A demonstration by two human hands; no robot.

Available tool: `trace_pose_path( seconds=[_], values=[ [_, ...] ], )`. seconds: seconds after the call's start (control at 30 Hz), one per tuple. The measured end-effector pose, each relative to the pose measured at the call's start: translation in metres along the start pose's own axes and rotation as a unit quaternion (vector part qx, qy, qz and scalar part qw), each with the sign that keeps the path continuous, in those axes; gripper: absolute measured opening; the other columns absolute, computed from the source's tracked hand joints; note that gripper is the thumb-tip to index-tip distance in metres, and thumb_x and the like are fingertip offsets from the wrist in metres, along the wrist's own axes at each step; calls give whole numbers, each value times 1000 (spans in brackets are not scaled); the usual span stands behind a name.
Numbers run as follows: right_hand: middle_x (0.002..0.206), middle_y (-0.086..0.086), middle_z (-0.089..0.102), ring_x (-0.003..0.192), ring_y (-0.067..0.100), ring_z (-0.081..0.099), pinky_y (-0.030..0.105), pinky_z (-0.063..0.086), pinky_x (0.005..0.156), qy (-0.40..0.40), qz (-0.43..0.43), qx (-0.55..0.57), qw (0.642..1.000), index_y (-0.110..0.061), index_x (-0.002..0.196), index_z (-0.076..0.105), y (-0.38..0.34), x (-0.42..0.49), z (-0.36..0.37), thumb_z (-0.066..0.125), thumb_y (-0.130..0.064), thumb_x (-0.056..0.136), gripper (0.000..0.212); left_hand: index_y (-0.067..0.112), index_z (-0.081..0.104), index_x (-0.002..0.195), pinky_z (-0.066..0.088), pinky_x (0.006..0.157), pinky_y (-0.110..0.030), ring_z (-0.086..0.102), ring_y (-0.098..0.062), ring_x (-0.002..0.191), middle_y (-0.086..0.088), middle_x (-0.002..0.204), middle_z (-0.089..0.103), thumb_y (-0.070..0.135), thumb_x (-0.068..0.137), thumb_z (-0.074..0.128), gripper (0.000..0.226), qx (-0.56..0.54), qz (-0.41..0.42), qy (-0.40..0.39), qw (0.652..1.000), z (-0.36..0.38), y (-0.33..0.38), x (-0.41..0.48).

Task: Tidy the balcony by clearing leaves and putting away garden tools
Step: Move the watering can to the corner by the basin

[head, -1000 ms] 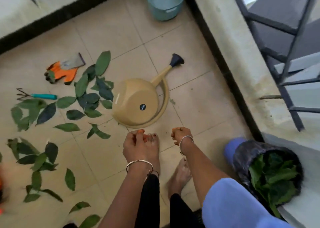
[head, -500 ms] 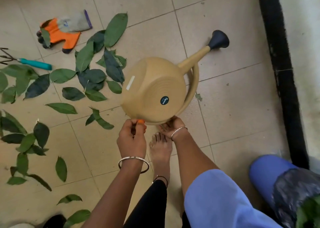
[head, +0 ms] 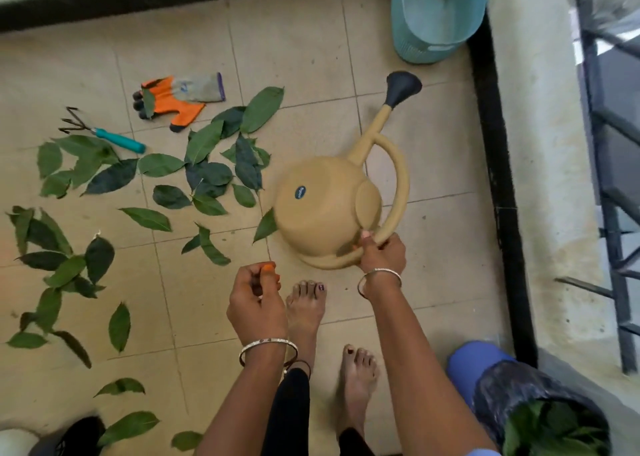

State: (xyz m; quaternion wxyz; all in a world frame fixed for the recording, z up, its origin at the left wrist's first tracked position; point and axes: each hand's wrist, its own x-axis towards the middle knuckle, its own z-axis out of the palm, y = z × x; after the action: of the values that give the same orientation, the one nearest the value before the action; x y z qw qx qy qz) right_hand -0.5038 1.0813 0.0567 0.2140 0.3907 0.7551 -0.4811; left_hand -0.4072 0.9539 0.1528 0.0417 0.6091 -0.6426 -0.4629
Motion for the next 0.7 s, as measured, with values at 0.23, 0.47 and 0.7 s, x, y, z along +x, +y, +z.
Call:
trace_pose_path(
  seconds=[0.23,0.47,0.7],
  values=[
    [91,24,64,89,44,59,45,44,72,132,-211,-266,931,-1,99,52,-57,19,-47,61,-22,89,25,22,65,86,54,70,-38,66,-21,76,-2,78,68,20,94,60,9,-34,6,38,999,-9,4,-8],
    [107,21,62,97,43,58,45,44,76,137,-236,-366,890,-3,108,49,-74,60,-48,57,-19,94,23,18,66,89,53,72,-38,66,-23,77,-4,80,68,18,94,57,10,-49,-11,32,998,0,-17,-7],
    [108,25,61,101,45,57,45,42,79,115,-205,-354,905,-1,113,47,-69,63,-50,57,-21,95,29,20,65,89,55,74,-39,66,-22,78,-1,80,67,18,94,58,10,-17,-25,12,999,-2,-24,0]
  ],
)
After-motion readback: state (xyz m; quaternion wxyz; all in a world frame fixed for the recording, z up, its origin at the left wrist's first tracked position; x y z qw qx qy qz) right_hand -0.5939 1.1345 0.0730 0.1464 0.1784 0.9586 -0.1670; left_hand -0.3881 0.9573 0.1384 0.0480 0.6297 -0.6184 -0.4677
